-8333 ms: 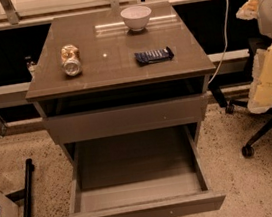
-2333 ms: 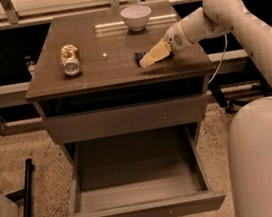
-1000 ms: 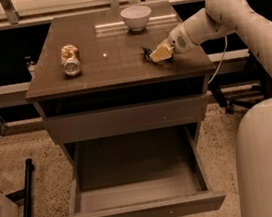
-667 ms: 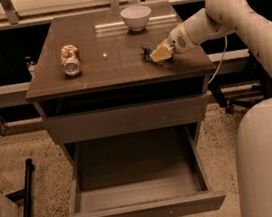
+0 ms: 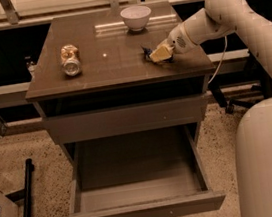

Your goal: Place rxbar blueberry into middle drawer

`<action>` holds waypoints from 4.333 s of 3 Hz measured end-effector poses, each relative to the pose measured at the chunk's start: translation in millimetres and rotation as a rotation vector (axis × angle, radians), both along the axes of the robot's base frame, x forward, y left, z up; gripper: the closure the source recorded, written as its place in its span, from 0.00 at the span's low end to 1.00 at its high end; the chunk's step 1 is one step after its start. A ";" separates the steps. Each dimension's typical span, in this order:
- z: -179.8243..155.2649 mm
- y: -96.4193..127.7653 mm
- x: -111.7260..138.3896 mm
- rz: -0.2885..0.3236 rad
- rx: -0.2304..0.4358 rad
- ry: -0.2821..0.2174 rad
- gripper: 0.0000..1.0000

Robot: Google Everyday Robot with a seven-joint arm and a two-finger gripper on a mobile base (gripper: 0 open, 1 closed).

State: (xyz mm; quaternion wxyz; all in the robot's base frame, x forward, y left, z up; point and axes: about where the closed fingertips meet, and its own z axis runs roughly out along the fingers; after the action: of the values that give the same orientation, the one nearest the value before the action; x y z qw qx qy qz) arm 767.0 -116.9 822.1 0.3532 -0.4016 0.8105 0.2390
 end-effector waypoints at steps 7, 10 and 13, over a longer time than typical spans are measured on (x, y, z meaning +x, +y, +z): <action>-7.6 4.8 0.4 0.001 -0.014 0.001 0.02; -4.7 4.8 0.4 0.001 -0.014 0.001 0.70; 1.2 4.8 0.4 0.001 -0.014 0.001 1.00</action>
Offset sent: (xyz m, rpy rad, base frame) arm 0.0033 0.0064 -0.0093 -0.0269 0.0135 0.0368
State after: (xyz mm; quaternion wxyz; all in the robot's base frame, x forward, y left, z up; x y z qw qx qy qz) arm 767.4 -112.1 823.3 0.3499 -0.4040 0.8122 0.2339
